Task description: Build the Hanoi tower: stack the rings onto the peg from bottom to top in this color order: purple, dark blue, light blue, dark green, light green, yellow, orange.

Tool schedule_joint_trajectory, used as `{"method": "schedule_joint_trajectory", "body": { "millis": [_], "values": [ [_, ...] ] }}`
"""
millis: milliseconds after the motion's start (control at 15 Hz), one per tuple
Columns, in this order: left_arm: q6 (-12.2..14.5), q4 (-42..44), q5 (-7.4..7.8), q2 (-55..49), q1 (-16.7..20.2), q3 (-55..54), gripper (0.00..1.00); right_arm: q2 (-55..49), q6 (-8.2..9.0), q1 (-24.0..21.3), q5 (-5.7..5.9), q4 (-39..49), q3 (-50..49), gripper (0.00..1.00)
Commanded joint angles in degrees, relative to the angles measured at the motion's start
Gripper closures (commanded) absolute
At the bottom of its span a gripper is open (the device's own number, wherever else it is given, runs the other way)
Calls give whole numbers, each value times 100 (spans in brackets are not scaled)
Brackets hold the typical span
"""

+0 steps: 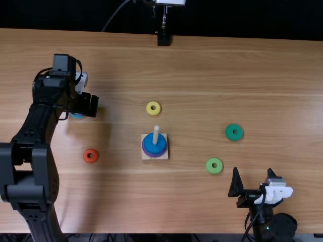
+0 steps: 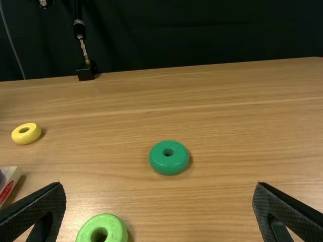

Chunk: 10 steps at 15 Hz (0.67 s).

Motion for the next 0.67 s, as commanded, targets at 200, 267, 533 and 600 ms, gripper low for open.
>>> {"method": "schedule_joint_trajectory", "body": {
  "millis": [200,267,533,600],
  "values": [
    [57,11,59,507,-63,517,0,-73,6,-38,6,-365,-331,0],
    [57,11,59,577,-63,552,0,-73,6,-38,6,-365,-339,0],
    [57,11,69,735,-63,640,0,-73,6,-38,6,-365,-331,0],
    [68,11,69,753,-63,640,0,-73,6,-38,6,-365,-331,0]
  ]
}}
